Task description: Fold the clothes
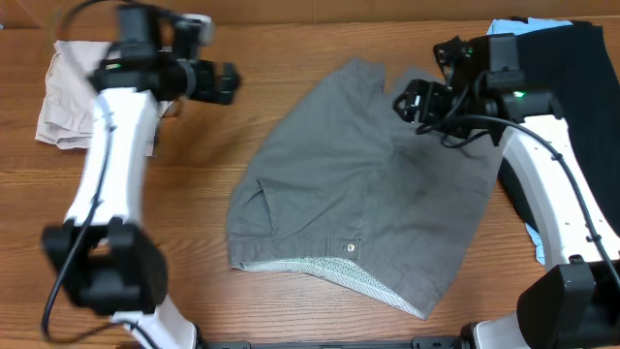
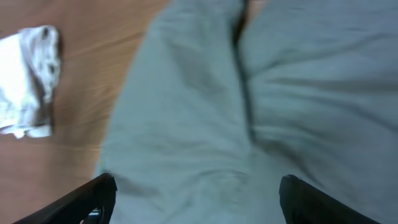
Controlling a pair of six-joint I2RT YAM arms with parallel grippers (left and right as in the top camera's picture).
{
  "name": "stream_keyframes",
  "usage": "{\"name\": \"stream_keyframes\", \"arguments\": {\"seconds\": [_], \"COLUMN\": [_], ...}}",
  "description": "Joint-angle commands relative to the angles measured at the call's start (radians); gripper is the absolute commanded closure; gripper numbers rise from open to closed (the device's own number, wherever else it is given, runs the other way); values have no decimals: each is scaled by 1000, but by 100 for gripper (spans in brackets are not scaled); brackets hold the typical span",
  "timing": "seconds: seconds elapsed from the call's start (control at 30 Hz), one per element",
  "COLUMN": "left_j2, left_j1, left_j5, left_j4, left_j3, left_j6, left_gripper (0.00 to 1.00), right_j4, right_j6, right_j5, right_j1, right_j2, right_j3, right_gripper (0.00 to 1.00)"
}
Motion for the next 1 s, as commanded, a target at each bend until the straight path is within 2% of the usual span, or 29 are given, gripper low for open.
{"name": "stream_keyframes", "arguments": {"seconds": [0.0,0.23,0.4,0.53,0.63,0.73,0.87,0.9,0.97], "left_j2": [94,271,344,381,401,404,377,364,329], "left_j1": [-82,-204,-241,-250,-250,-248,-237,-231,-218], "left_j5": [15,15,16,15,15,6,-93,-138,-220], "left_j4": [68,223,259,258,249,235,200,179,130], "left_j3": [16,16,16,16,16,16,19,24,33], "left_j6": [41,66,66,66,61,58,46,32,5], "left_gripper": [0,0,0,7,24,52,90,96,96], "right_j4": [-18,-25,-32,-28,-28,-24,-13,-13,-12], "right_j6": [-51,-51,-51,-51,-51,-51,-51,-51,-51], "right_j5": [69,89,93,105,105,107,107,107,107], "right_j1": [-11,-11,-11,-11,-11,-11,-11,-11,-11], "right_j2": [-14,-14,-14,-14,-13,-13,-13,-13,-13], "right_j3": [12,12,11,4,4,4,4,4,4], "right_gripper": [11,8,8,8,8,8,9,9,9]}}
